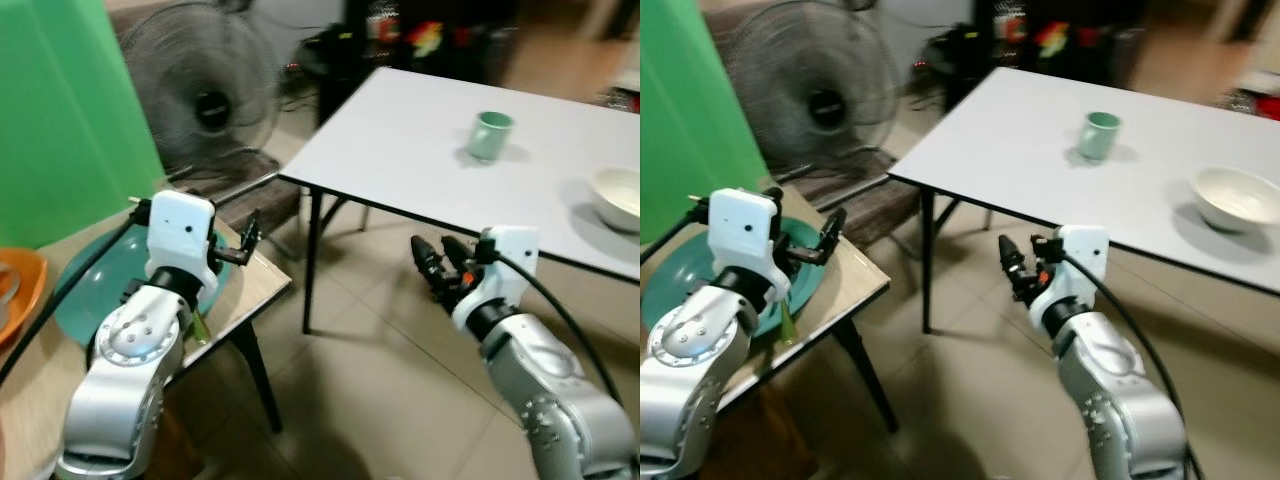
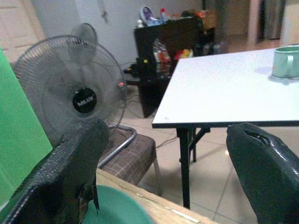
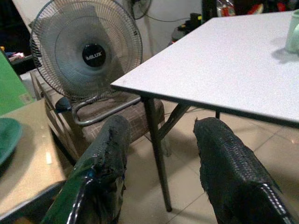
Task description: Setting the table
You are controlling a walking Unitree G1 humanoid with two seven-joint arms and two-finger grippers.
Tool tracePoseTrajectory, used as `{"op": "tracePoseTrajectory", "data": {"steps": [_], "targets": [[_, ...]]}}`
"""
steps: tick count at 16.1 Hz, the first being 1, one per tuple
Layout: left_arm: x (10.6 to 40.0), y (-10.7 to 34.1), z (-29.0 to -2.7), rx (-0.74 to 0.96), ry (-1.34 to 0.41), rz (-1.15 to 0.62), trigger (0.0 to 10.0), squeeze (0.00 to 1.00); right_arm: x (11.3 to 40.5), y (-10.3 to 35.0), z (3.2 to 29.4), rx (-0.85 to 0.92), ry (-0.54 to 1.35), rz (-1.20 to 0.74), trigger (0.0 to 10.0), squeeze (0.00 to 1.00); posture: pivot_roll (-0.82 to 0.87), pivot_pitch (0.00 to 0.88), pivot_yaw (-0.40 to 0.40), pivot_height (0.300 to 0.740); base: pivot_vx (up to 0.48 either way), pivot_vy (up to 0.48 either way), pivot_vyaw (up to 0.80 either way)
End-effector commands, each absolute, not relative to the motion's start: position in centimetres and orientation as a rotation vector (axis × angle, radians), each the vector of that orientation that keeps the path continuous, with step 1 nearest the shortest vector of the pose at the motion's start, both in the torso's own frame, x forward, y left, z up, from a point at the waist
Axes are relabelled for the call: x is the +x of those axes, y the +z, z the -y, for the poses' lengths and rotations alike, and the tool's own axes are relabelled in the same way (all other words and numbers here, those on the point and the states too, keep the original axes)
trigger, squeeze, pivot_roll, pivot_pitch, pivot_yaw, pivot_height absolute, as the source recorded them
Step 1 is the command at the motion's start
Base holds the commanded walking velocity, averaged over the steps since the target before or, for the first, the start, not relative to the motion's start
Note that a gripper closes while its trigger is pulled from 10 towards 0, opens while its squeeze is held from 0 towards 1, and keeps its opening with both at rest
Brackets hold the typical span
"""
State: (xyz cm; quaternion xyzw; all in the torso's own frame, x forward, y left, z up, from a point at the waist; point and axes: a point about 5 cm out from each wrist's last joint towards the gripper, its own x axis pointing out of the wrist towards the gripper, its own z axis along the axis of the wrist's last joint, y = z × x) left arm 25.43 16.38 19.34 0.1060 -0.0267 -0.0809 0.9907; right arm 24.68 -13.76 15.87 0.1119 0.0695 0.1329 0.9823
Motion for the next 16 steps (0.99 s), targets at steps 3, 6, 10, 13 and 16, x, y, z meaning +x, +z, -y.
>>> {"op": "tracePoseTrajectory", "data": {"steps": [3, 6, 10, 13, 16], "targets": [[25.5, 19.4, -16.4, 0.218, -0.171, 0.050, 10.0, 0.00, 24.6, 16.0, 13.7, 0.218, 0.270, -0.139, 10.0, 0.00, -0.04, 0.029, 0.014, 0.740, 0.000, 0.349, -0.80], [25.3, 19.4, -16.5, 0.222, -0.170, 0.046, 10.0, 0.00, 24.5, 16.0, 13.7, 0.220, 0.275, -0.141, 10.0, 0.00, -0.03, 0.034, 0.012, 0.740, 0.000, 0.351, -0.80], [24.6, 19.2, -16.6, 0.232, -0.176, 0.033, 10.0, 0.00, 24.6, 16.1, 13.6, 0.176, 0.332, -0.145, 10.0, 0.00, -0.02, 0.052, -0.003, 0.740, 0.000, 0.083, -0.14], [24.1, 18.5, -17.5, 0.240, -0.127, -0.046, 10.0, 0.00, 24.8, 16.2, 13.7, 0.116, 0.429, -0.162, 10.0, 0.00, -0.01, 0.065, -0.008, 0.740, 0.000, 0.000, 0.00], [24.0, 18.2, -18.9, 0.193, -0.070, -0.129, 10.0, 1.00, 25.1, 16.5, 13.9, 0.030, 0.523, -0.190, 10.0, 0.00, 0.01, 0.078, -0.014, 0.740, 0.000, 0.000, 0.00]]}}
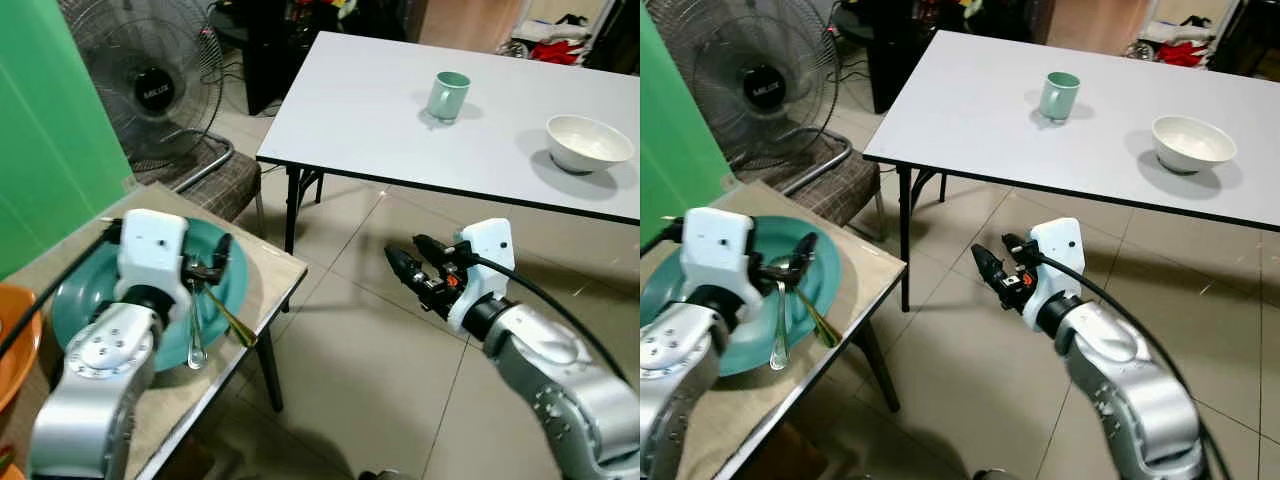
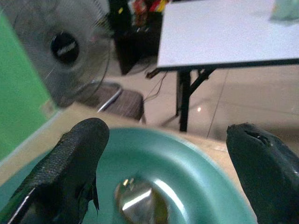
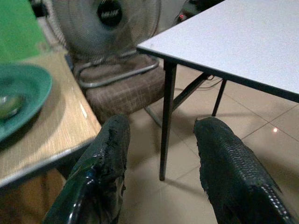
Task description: Setting the table
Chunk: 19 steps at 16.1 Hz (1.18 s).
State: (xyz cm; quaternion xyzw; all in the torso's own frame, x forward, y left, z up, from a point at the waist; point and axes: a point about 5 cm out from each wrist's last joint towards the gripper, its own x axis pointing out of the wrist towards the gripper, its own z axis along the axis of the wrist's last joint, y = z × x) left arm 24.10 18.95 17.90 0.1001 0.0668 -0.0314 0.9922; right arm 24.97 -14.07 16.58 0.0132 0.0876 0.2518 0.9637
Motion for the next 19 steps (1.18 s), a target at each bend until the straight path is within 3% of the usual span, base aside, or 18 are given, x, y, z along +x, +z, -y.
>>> {"op": "tracePoseTrajectory", "data": {"steps": [1, 2, 3, 4, 5, 10, 14, 15, 16, 17, 18, 19], "targets": [[23.8, 17.9, -19.4, 0.217, -0.044, -0.169, 10.0, 1.00, 25.1, 16.4, 13.7, -0.018, 0.573, -0.215, 10.0, 0.00, 0.01, 0.081, -0.015, 0.740, 0.000, 0.000, 0.00], [23.7, 17.6, -19.7, 0.226, -0.028, -0.195, 10.0, 1.00, 25.2, 16.5, 13.4, -0.047, 0.623, -0.218, 10.0, 0.00, 0.02, 0.083, -0.015, 0.740, 0.000, 0.000, 0.00], [23.6, 17.4, -20.0, 0.228, -0.014, -0.228, 10.0, 0.87, 25.1, 16.6, 13.1, -0.066, 0.671, -0.217, 10.0, 0.00, 0.02, 0.089, -0.015, 0.740, 0.000, 0.000, 0.00], [23.4, 17.0, -20.3, 0.233, -0.007, -0.263, 10.0, 0.29, 24.9, 16.4, 12.8, -0.087, 0.710, -0.217, 10.0, 0.00, 0.03, 0.094, -0.013, 0.740, 0.000, 0.000, 0.00], [23.5, 16.3, -20.7, 0.249, 0.029, -0.337, 10.0, 0.00, 24.8, 16.2, 12.7, -0.131, 0.766, -0.222, 10.0, 0.00, 0.03, 0.100, -0.013, 0.740, 0.000, 0.000, 0.00], [24.1, 16.8, -22.7, 0.230, 0.025, -0.341, 10.0, 0.00, 25.0, 16.4, 11.5, -0.136, 0.886, -0.202, 10.0, 0.00, 0.05, 0.027, -0.019, 0.740, 0.000, 0.000, 0.00], [24.9, 17.0, -22.5, 0.197, -0.040, -0.362, 10.0, 0.00, 24.8, 16.3, 11.6, -0.153, 0.912, -0.196, 10.0, 0.00, 0.03, 0.000, 0.011, 0.740, 0.000, 0.000, 0.00], [25.8, 16.9, -23.0, 0.218, -0.050, -0.375, 4.0, 0.00, 24.8, 16.3, 11.7, -0.156, 0.929, -0.202, 10.0, 0.00, 0.02, 0.000, 0.027, 0.740, 0.000, 0.000, 0.00], [26.1, 16.7, -23.1, 0.219, -0.060, -0.385, 3.0, 0.00, 24.5, 16.1, 11.7, -0.153, 0.950, -0.215, 10.0, 0.00, 0.01, 0.000, 0.038, 0.740, 0.000, 0.000, 0.00], [26.2, 16.4, -22.8, 0.202, -0.091, -0.408, 4.4, 0.00, 24.1, 16.0, 11.7, -0.157, 0.970, -0.219, 10.0, 0.00, 0.01, 0.000, 0.050, 0.740, 0.000, 0.000, 0.00], [26.2, 16.1, -22.4, 0.198, -0.110, -0.438, 10.0, 0.00, 24.0, 15.9, 11.7, -0.165, 0.972, -0.221, 10.0, 0.00, 0.00, 0.000, 0.056, 0.740, 0.000, 0.000, 0.00], [26.1, 15.9, -22.2, 0.196, -0.122, -0.459, 10.0, 0.00, 23.9, 15.9, 11.7, -0.171, 0.972, -0.222, 10.0, 0.00, 0.00, 0.000, 0.056, 0.740, 0.000, 0.000, 0.00]]}}
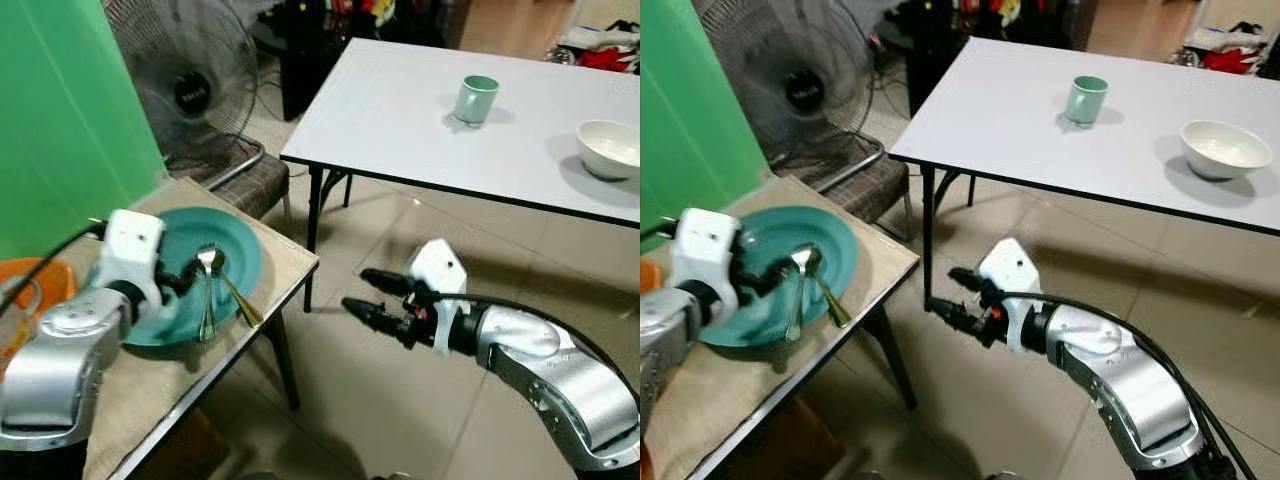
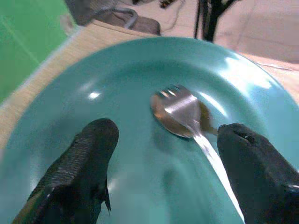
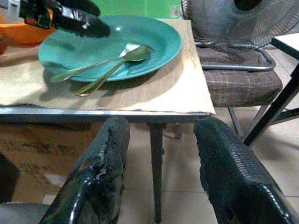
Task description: Setting the table
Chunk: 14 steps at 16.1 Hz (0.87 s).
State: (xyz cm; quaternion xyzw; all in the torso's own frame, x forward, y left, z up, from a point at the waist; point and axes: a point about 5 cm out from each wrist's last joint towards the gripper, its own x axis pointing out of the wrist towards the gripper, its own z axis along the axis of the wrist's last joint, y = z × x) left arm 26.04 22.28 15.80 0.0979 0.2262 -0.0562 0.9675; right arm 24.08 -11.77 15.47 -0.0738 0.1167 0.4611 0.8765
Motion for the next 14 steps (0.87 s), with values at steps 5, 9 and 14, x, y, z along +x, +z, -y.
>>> {"op": "tracePoseTrajectory", "data": {"steps": [5, 9, 14], "targets": [[26.3, 15.1, -20.9, 0.150, -0.179, -0.509, 8.7, 0.00, 23.4, 15.7, 11.7, -0.157, 0.977, -0.235, 10.0, 0.00, 0.00, 0.018, 0.055, 0.740, 0.000, 0.000, 0.00], [26.8, 14.2, -20.6, 0.111, -0.191, -0.581, 7.6, 0.00, 23.4, 15.9, 11.4, -0.165, 1.026, -0.247, 10.0, 0.00, 0.00, 0.024, 0.048, 0.740, 0.000, 0.000, 0.00], [28.4, 13.8, -20.1, 0.136, -0.225, -0.615, 0.3, 0.00, 23.3, 16.1, 11.2, -0.176, 1.048, -0.245, 10.0, 0.00, -0.01, 0.028, 0.056, 0.740, 0.000, 0.000, 0.00]]}}
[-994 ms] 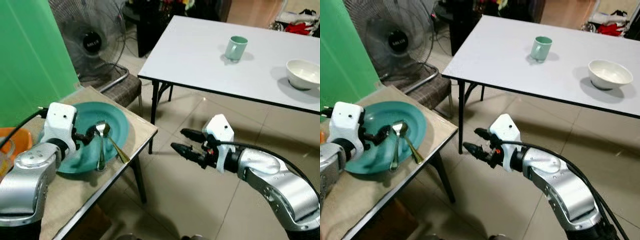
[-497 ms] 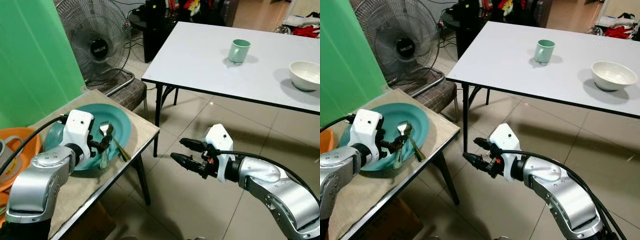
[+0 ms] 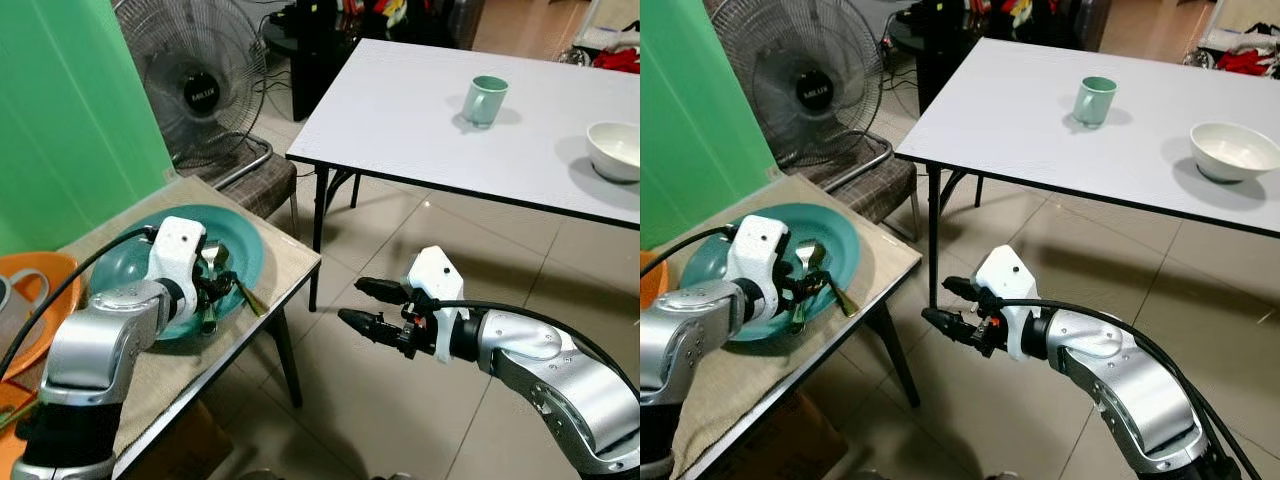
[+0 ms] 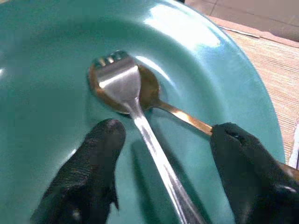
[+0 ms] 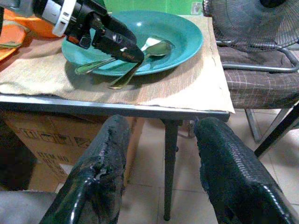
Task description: Setting the table
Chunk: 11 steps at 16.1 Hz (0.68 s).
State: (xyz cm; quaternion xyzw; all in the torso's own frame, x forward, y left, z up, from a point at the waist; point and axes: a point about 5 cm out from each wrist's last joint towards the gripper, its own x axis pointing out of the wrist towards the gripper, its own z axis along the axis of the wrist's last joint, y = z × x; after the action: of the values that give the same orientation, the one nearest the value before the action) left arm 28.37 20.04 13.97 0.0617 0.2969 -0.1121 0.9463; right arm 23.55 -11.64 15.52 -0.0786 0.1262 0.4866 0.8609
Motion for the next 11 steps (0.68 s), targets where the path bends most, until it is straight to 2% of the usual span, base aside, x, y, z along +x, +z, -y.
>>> {"op": "tracePoseTrajectory", "data": {"steps": [1, 6, 11], "targets": [[28.5, 13.8, -20.2, 0.148, -0.227, -0.620, 0.0, 0.00, 23.2, 16.1, 11.3, -0.178, 1.048, -0.246, 10.0, 0.00, -0.01, 0.028, 0.059, 0.740, 0.000, 0.000, 0.00], [28.3, 13.5, -20.2, 0.152, -0.239, -0.656, 0.0, 0.00, 22.9, 16.0, 11.5, -0.175, 1.039, -0.255, 10.0, 0.00, -0.02, 0.029, 0.063, 0.740, 0.000, 0.000, 0.00], [27.6, 13.4, -21.9, 0.158, -0.192, -0.679, 0.0, 0.00, 22.8, 15.9, 11.6, -0.182, 1.042, -0.263, 10.0, 0.00, -0.02, 0.027, 0.057, 0.740, 0.000, 0.000, 0.00]]}}
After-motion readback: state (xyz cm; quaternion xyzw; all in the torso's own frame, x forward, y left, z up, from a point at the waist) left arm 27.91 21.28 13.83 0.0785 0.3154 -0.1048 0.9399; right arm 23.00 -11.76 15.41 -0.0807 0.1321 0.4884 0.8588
